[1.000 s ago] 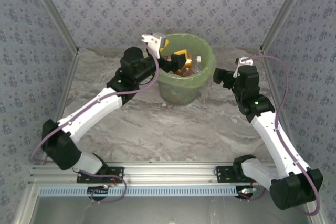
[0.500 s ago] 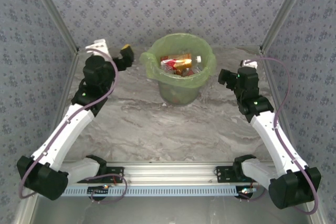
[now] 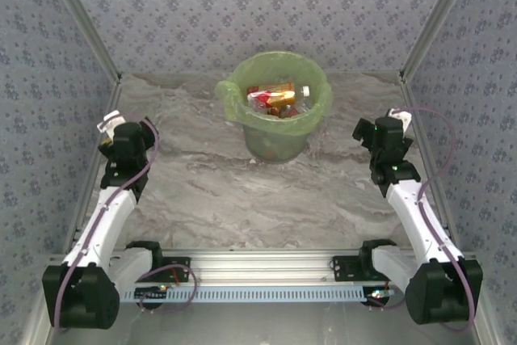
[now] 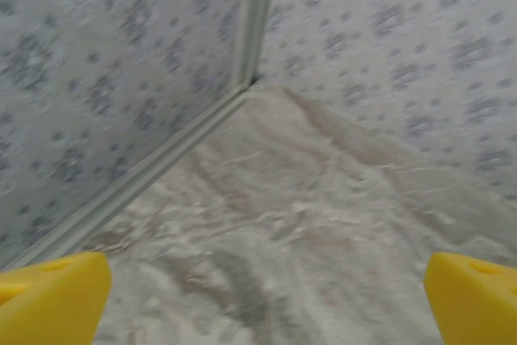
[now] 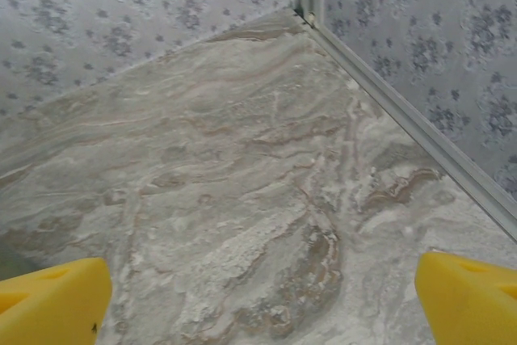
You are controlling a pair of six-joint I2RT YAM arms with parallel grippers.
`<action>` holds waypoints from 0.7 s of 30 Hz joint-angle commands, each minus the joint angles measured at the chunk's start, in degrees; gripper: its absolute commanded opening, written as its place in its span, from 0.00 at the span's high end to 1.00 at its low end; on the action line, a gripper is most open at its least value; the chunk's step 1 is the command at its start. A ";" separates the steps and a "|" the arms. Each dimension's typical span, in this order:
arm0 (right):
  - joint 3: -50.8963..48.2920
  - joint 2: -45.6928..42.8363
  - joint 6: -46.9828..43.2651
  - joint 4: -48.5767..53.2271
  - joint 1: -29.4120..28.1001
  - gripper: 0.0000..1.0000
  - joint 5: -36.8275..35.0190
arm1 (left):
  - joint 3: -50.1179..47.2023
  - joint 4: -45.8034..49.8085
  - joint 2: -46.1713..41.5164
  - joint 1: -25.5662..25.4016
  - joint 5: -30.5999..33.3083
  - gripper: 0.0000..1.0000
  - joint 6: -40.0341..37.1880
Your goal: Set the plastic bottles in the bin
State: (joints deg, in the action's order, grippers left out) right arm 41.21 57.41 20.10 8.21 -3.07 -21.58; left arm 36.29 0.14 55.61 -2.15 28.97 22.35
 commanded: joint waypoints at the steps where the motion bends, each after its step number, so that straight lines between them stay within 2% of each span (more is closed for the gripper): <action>1: -3.88 -0.39 -0.68 -7.19 3.16 0.01 0.65 | -6.80 -10.20 0.46 2.98 -2.31 0.01 -3.60; 6: -8.68 1.64 -2.77 -14.66 7.28 0.01 5.91 | -12.85 -19.84 5.37 6.01 -5.95 0.01 -5.19; 14: -12.71 10.07 -10.01 -23.67 9.00 0.01 12.55 | -13.22 -33.61 20.22 6.07 -12.85 0.01 -12.01; 16: -13.69 11.35 -10.25 -26.05 9.12 0.01 12.94 | -14.05 -39.53 21.68 6.11 -15.56 0.01 -12.88; 18: -14.33 12.23 -10.46 -27.41 9.14 0.01 12.31 | -13.58 -40.23 23.62 6.11 -18.74 0.01 -14.07; 20: -14.92 12.85 -11.01 -28.92 9.13 0.01 11.97 | -15.22 -46.73 26.68 5.91 -22.47 0.01 -15.61; 21: -15.31 13.07 -11.33 -29.73 9.13 0.01 12.00 | -15.50 -46.76 26.88 5.19 -23.71 0.01 -16.99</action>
State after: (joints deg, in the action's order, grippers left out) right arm 26.81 69.80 10.83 -16.38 5.67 -10.09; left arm 22.55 -37.32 80.77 3.75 11.86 9.37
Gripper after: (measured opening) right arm 0.986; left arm 0.993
